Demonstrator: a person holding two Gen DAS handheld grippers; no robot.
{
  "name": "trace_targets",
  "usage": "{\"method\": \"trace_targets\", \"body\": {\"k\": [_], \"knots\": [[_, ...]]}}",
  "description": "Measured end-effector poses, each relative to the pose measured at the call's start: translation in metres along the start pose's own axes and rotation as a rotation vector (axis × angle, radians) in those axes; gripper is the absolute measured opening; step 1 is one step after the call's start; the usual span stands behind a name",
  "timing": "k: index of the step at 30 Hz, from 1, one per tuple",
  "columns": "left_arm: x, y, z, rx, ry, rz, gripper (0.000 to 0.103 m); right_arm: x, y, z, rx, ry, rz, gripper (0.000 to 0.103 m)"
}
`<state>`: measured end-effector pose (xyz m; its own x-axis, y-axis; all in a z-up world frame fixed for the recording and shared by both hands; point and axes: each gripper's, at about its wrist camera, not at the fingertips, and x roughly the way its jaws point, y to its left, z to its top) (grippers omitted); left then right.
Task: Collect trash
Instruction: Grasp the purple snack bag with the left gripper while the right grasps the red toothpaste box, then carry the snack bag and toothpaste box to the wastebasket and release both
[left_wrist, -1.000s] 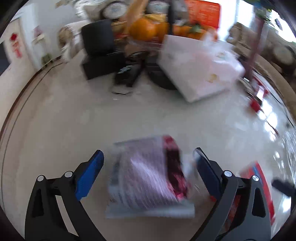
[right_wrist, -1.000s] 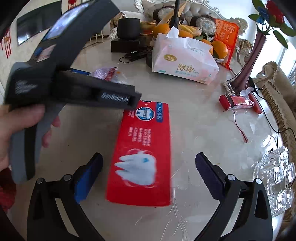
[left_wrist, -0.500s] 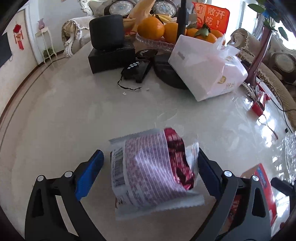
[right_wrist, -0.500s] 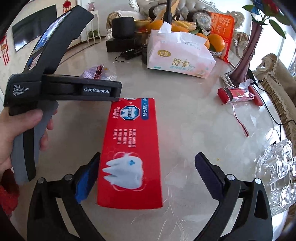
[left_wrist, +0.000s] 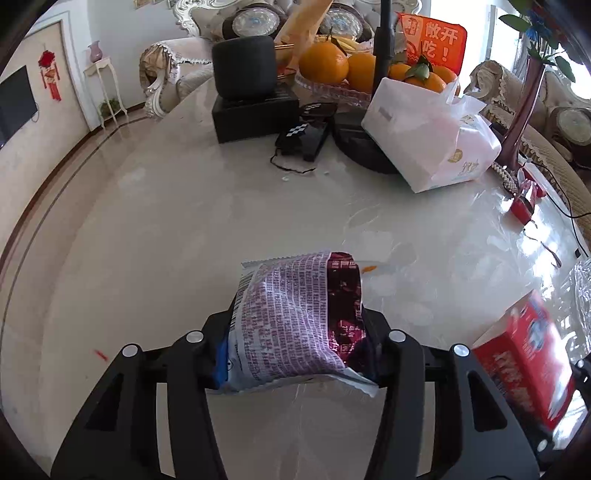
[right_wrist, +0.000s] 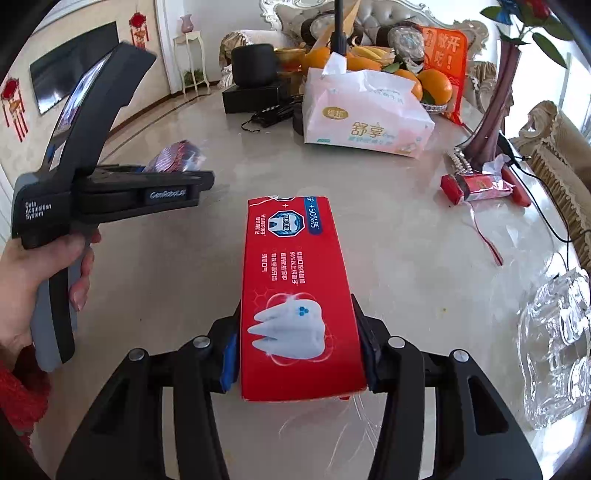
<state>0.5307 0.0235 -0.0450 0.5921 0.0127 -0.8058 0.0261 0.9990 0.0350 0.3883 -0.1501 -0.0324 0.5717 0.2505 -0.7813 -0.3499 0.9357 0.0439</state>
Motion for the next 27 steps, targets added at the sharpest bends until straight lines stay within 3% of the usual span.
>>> {"method": "trace_targets", "body": {"k": [7, 14, 22, 27], "knots": [[-0.029, 0.012, -0.026, 0.007, -0.002, 0.0, 0.051, -0.013, 0.007, -0.01, 0.014, 0.02, -0.004, 0.047], [-0.095, 0.018, -0.067, -0.027, -0.051, -0.03, 0.051, -0.06, 0.005, -0.047, 0.083, 0.001, 0.041, 0.047], [-0.182, 0.008, -0.133, 0.018, -0.13, -0.04, 0.051, -0.129, 0.021, -0.101, 0.098, -0.077, 0.048, 0.047], [-0.232, 0.006, -0.185, 0.037, -0.154, -0.111, 0.051, -0.177, 0.026, -0.139, 0.071, -0.122, 0.043, 0.047]]}}
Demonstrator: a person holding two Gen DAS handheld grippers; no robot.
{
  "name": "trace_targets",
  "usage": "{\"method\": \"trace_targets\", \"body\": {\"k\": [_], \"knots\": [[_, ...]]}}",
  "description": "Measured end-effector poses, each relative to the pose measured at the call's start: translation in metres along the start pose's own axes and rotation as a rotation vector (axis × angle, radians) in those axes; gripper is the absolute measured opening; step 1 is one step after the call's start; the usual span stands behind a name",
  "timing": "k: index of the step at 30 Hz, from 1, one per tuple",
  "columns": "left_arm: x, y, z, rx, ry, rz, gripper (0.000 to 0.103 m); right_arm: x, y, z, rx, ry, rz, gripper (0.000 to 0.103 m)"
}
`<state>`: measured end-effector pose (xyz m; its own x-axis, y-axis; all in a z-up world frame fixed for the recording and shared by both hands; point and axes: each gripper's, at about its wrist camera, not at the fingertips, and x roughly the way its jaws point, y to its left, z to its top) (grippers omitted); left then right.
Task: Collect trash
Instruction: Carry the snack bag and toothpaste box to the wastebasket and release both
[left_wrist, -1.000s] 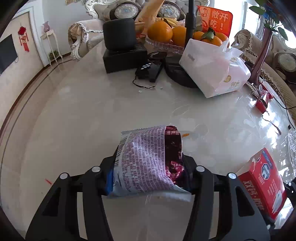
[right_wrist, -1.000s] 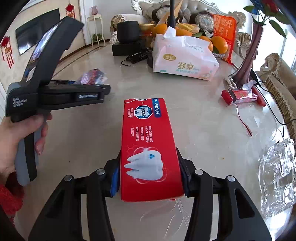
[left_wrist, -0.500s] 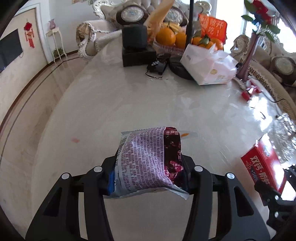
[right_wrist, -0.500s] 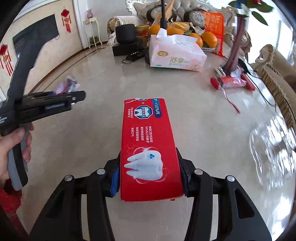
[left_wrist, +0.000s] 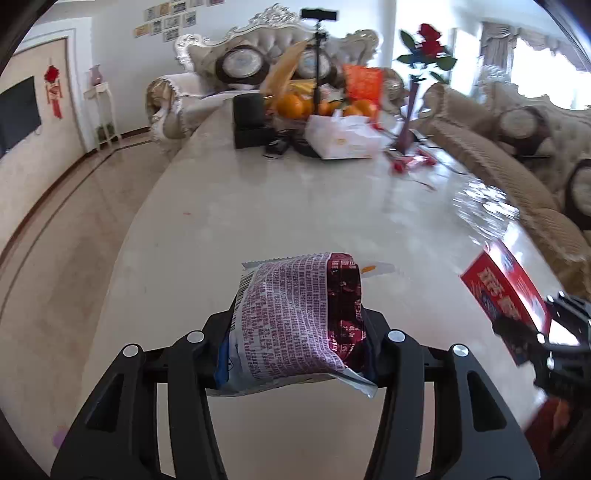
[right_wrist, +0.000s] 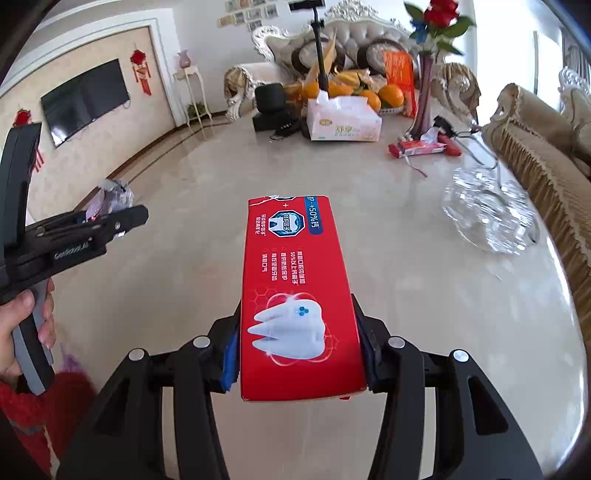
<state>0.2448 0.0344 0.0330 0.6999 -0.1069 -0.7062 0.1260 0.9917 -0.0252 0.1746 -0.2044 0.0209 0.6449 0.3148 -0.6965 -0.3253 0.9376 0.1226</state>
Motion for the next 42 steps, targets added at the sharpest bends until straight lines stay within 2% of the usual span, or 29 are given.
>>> {"method": "trace_targets", "body": {"k": [5, 8, 10, 13, 17, 20, 22, 25, 29, 34, 35, 36, 37, 39, 42], "knots": [[-0.064, 0.007, -0.045, -0.001, -0.042, -0.082, 0.051, -0.073, -0.008, -0.032, -0.038, -0.079, -0.025, 0.047], [-0.101, 0.006, -0.079, 0.029, -0.06, -0.108, 0.051, -0.107, -0.012, -0.062, -0.039, -0.085, -0.017, 0.047], [-0.12, -0.003, -0.108, 0.072, -0.046, -0.131, 0.051, -0.12, -0.006, -0.086, -0.046, -0.064, 0.006, 0.047], [-0.124, -0.026, -0.158, 0.125, 0.038, -0.188, 0.051, -0.125, 0.007, -0.126, -0.024, 0.007, 0.062, 0.047], [-0.086, -0.054, -0.216, 0.139, 0.24, -0.265, 0.051, -0.083, 0.019, -0.179, 0.051, 0.205, 0.129, 0.047], [-0.028, -0.076, -0.257, 0.131, 0.443, -0.322, 0.051, -0.032, 0.018, -0.21, 0.088, 0.361, 0.112, 0.047], [0.005, -0.09, -0.269, 0.145, 0.529, -0.331, 0.051, 0.006, 0.014, -0.227, 0.107, 0.466, 0.104, 0.047], [0.042, -0.112, -0.284, 0.212, 0.591, -0.292, 0.051, 0.05, 0.009, -0.239, 0.11, 0.571, 0.069, 0.047], [0.079, -0.123, -0.304, 0.226, 0.68, -0.261, 0.051, 0.068, 0.006, -0.255, 0.127, 0.626, 0.023, 0.047], [0.097, -0.116, -0.323, 0.182, 0.736, -0.228, 0.055, 0.074, 0.011, -0.267, 0.109, 0.658, -0.015, 0.051], [0.1, -0.113, -0.326, 0.179, 0.751, -0.215, 0.066, 0.078, 0.012, -0.269, 0.101, 0.68, -0.032, 0.056], [0.104, -0.113, -0.329, 0.175, 0.763, -0.2, 0.077, 0.079, 0.012, -0.271, 0.099, 0.691, -0.038, 0.075], [0.107, -0.111, -0.331, 0.177, 0.771, -0.184, 0.079, 0.075, 0.009, -0.275, 0.101, 0.693, -0.036, 0.088], [0.105, -0.105, -0.333, 0.148, 0.773, -0.192, 0.089, 0.07, 0.006, -0.274, 0.116, 0.678, -0.038, 0.094], [0.099, -0.095, -0.326, 0.113, 0.748, -0.196, 0.093, 0.062, 0.0, -0.27, 0.138, 0.638, -0.041, 0.095]]}}
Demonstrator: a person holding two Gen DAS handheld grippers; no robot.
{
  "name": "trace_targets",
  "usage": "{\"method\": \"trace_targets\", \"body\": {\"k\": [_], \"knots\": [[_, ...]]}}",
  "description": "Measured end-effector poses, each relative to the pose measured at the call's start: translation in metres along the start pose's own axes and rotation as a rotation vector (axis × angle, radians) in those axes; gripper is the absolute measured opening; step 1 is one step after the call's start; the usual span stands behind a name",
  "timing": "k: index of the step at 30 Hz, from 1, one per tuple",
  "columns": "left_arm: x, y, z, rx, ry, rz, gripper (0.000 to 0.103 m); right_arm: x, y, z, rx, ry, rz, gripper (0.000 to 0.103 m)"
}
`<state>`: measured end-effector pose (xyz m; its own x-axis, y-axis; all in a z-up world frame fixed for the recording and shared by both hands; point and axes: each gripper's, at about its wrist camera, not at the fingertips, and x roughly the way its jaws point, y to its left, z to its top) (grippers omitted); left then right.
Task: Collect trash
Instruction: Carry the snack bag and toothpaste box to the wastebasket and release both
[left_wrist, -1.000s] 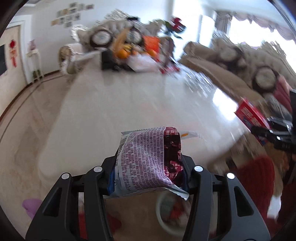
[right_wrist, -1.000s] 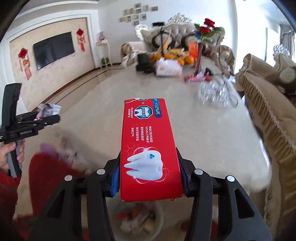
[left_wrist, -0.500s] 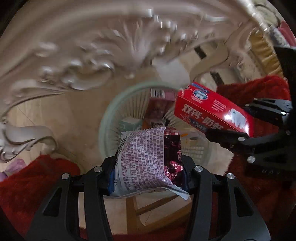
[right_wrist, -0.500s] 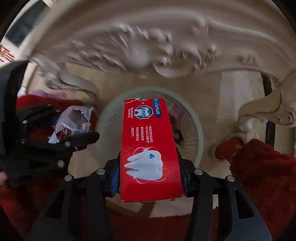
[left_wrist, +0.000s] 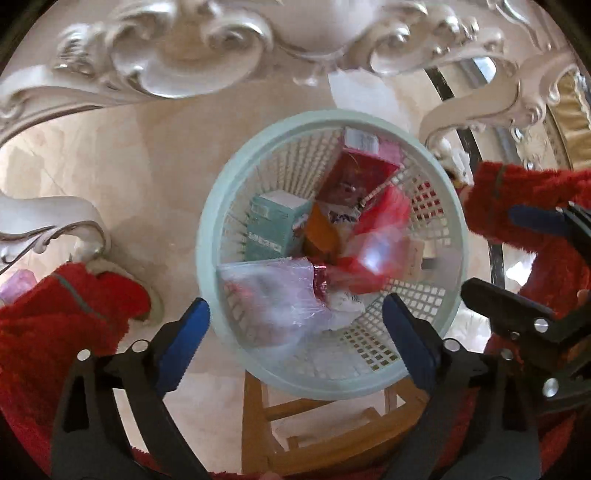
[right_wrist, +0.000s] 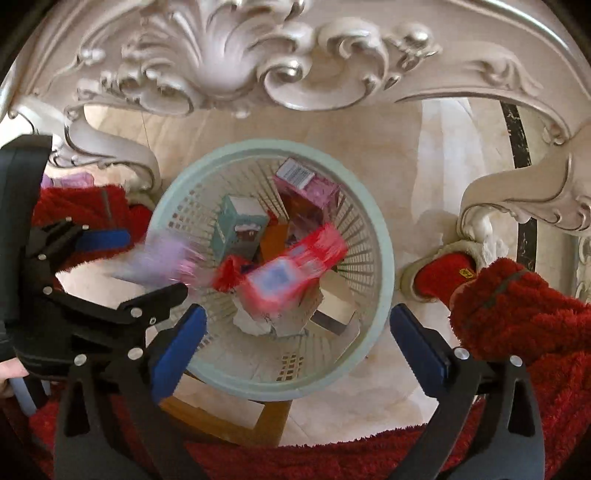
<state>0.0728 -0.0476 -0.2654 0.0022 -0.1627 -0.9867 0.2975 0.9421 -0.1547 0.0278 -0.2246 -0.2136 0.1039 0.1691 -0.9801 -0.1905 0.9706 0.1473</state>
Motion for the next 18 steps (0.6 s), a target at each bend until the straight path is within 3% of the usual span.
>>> {"method": "trace_targets", "body": {"k": [5, 14, 18], "knots": [[-0.042, 0.001, 0.002, -0.048, -0.123, -0.009, 0.093, -0.027, 0.006, 0.0, 0.02, -0.07, 0.023, 0.095], [-0.125, 0.002, -0.007, -0.116, -0.323, 0.091, 0.093, -0.083, 0.023, 0.004, 0.019, -0.202, 0.007, 0.095], [-0.166, 0.002, -0.011, -0.143, -0.439, 0.168, 0.093, -0.111, 0.023, 0.004, 0.042, -0.265, -0.001, 0.095]]}}
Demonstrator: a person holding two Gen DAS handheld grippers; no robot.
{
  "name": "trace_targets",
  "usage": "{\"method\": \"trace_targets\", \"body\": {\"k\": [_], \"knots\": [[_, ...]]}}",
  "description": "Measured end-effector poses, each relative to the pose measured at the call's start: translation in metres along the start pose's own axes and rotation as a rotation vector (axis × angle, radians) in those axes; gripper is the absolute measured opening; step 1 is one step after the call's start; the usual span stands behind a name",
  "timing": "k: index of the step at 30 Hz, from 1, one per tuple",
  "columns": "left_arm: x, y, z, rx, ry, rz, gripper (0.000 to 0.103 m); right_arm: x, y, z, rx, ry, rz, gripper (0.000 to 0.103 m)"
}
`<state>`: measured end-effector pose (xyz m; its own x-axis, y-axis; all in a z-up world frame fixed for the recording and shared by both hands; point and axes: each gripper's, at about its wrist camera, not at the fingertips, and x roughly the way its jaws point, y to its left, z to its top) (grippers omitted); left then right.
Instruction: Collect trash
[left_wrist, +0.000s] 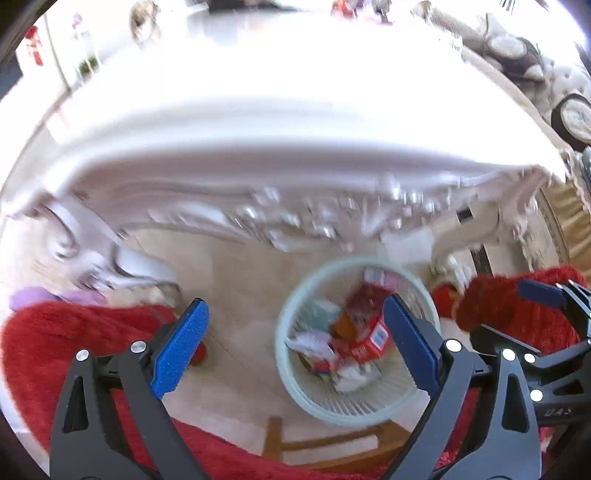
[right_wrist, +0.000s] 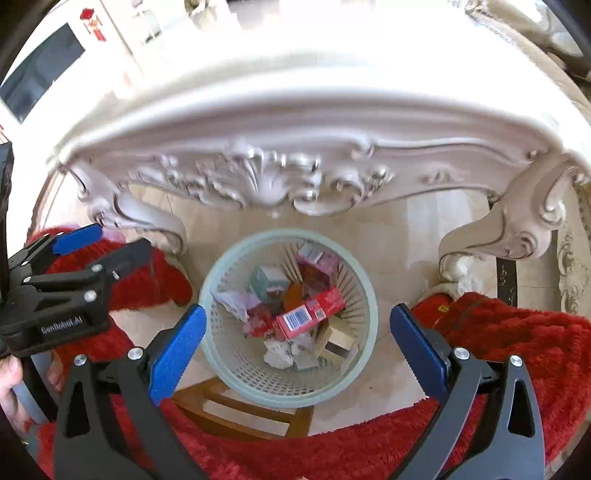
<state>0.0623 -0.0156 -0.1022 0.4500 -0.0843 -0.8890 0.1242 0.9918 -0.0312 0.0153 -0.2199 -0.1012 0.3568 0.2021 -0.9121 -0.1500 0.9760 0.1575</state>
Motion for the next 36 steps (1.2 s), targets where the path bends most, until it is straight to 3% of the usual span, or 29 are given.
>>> {"method": "trace_targets", "body": {"k": [4, 8, 17, 23, 28, 36], "knots": [[-0.032, -0.001, 0.013, 0.006, -0.074, 0.027, 0.093, -0.025, 0.003, 0.004, 0.012, -0.062, -0.019, 0.095], [-0.06, 0.002, 0.021, -0.048, -0.101, -0.06, 0.093, -0.051, 0.007, 0.007, 0.0, -0.134, -0.064, 0.095], [-0.1, -0.008, 0.013, -0.061, -0.202, -0.015, 0.093, -0.072, 0.013, 0.006, -0.014, -0.191, -0.108, 0.095], [-0.113, -0.01, 0.01, -0.065, -0.215, -0.019, 0.093, -0.074, 0.016, 0.004, -0.022, -0.194, -0.111, 0.095], [-0.119, -0.018, 0.007, -0.03, -0.219, 0.032, 0.093, -0.078, 0.018, 0.002, -0.023, -0.199, -0.117, 0.095], [-0.124, -0.023, 0.004, -0.015, -0.22, 0.016, 0.093, -0.081, 0.019, 0.0, -0.023, -0.207, -0.116, 0.095]]}}
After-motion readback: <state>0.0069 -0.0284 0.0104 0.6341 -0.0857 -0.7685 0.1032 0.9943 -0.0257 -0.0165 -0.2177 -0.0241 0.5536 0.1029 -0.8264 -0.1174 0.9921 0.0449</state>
